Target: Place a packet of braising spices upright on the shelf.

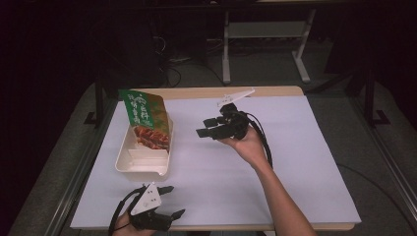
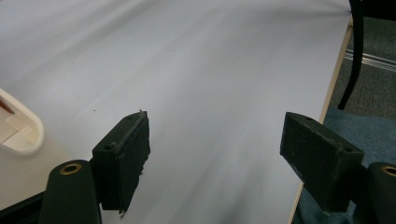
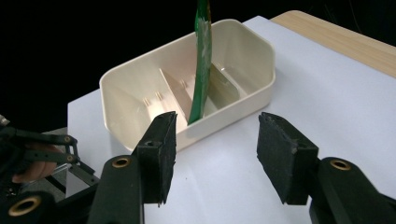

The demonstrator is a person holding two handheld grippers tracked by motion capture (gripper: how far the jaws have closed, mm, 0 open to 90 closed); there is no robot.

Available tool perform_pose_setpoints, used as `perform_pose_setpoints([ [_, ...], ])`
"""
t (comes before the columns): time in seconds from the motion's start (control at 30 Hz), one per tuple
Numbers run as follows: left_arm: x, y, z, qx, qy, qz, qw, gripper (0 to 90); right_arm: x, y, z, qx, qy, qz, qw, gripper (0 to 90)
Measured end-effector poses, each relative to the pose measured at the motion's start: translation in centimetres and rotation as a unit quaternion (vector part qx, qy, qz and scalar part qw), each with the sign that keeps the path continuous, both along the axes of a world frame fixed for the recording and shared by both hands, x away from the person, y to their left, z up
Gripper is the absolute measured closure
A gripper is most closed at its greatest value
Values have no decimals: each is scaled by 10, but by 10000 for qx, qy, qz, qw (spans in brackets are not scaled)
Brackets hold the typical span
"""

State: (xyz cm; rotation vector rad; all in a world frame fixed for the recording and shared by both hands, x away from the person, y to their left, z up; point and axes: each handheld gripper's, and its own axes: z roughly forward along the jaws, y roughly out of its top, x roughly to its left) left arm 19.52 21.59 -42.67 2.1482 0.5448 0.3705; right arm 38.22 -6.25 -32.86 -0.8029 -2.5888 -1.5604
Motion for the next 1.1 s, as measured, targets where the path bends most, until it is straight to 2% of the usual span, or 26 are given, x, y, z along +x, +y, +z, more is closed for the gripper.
perform_pose_setpoints([
  [0.13,0,1,1,-20,2,30,10000,236,-4,-10,-5,5,90,-57,9999,455],
  [0.33,2,1,1,-31,-21,36,10000,237,-11,-23,-11,-10,85,-131,9999,455],
  [0.43,2,2,1,-11,-10,35,10000,238,-14,-30,-13,73,167,-174,9997,447],
  [0.47,2,2,1,-26,-34,36,10000,238,-16,-32,-14,104,113,-189,9997,448],
  [0.87,2,4,1,-90,-31,111,9999,237,-32,-54,-26,64,240,-263,9993,429],
  [1.1,2,3,1,-9,-34,84,10000,237,-40,-65,-35,50,259,-284,9992,423],
])
